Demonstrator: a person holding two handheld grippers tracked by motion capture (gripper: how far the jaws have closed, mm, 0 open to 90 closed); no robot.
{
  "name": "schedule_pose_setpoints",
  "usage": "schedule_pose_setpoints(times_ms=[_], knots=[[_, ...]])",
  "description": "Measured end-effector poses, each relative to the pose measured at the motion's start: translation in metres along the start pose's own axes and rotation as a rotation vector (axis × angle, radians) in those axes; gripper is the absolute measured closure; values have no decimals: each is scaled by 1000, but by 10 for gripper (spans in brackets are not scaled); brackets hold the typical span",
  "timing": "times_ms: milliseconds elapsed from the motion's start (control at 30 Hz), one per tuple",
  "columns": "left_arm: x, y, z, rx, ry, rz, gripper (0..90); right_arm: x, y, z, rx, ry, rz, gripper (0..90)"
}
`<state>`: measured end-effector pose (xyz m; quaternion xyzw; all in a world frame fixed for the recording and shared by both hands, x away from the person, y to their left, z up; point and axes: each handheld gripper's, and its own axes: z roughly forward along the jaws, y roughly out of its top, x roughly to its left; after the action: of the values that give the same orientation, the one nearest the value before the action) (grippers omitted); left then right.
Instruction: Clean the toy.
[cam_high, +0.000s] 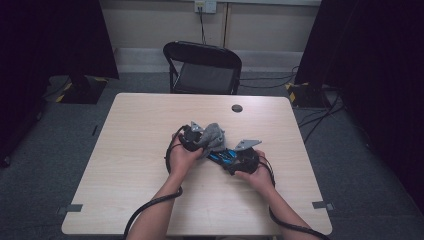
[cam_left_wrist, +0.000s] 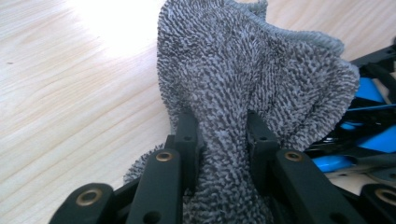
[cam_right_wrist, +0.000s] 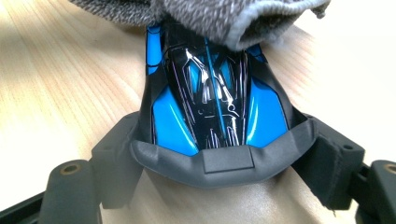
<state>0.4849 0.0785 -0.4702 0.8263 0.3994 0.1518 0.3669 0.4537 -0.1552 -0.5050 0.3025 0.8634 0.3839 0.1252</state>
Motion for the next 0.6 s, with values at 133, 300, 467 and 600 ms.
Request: schedule_pose_setpoints(times_ms=[133,300,467,600], knots=[[7,-2,1,-1,20,-17,717,0,0,0,0,0,0,237],[13,-7,1,-15,40,-47,717,0,0,0,0,0,0,237],[21,-11,0,-11,54,-71,717,0,0,0,0,1,-1,237],[27,-12,-1,-4,68,-74,718,0,0,0,0,1,0,237]])
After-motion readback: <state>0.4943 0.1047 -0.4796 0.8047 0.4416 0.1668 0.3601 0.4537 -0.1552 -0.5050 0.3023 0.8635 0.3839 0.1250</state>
